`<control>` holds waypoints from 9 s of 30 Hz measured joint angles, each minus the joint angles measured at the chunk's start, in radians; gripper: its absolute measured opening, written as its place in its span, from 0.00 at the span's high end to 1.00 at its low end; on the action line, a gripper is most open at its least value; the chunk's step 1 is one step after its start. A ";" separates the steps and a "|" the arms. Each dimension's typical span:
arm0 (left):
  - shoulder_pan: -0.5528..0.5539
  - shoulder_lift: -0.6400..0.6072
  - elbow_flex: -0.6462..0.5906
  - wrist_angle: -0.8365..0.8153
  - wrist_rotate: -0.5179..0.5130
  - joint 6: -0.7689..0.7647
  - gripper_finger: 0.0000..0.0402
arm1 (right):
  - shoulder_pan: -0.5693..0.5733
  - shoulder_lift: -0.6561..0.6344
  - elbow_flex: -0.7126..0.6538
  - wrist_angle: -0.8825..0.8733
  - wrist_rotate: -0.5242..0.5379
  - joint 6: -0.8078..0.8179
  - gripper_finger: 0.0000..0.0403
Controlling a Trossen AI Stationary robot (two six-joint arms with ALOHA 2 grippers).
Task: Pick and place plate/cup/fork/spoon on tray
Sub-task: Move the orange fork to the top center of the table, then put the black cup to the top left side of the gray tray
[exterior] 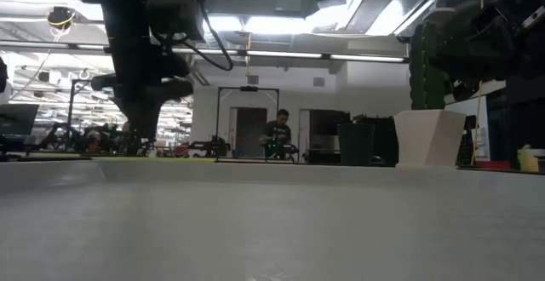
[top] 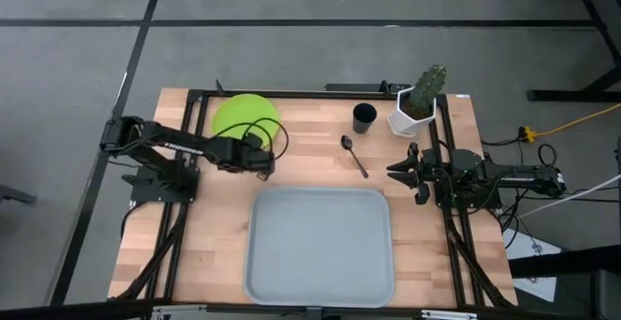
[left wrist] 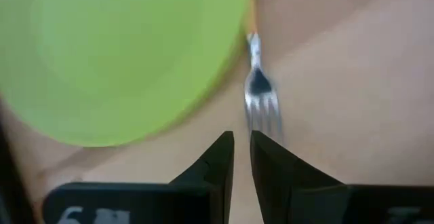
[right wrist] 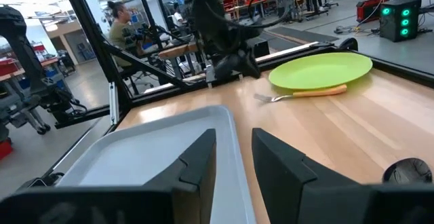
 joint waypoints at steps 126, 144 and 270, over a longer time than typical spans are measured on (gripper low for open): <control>0.363 0.496 0.522 0.301 0.083 0.549 0.89 | 0.002 0.026 0.000 -0.001 0.001 -0.004 0.75; 0.506 0.552 0.522 0.240 0.251 0.552 0.89 | 0.002 0.026 0.000 -0.001 0.001 -0.025 0.75; 0.157 0.684 0.825 -0.204 0.336 0.652 0.89 | 0.002 0.061 0.000 0.000 -0.007 0.041 0.75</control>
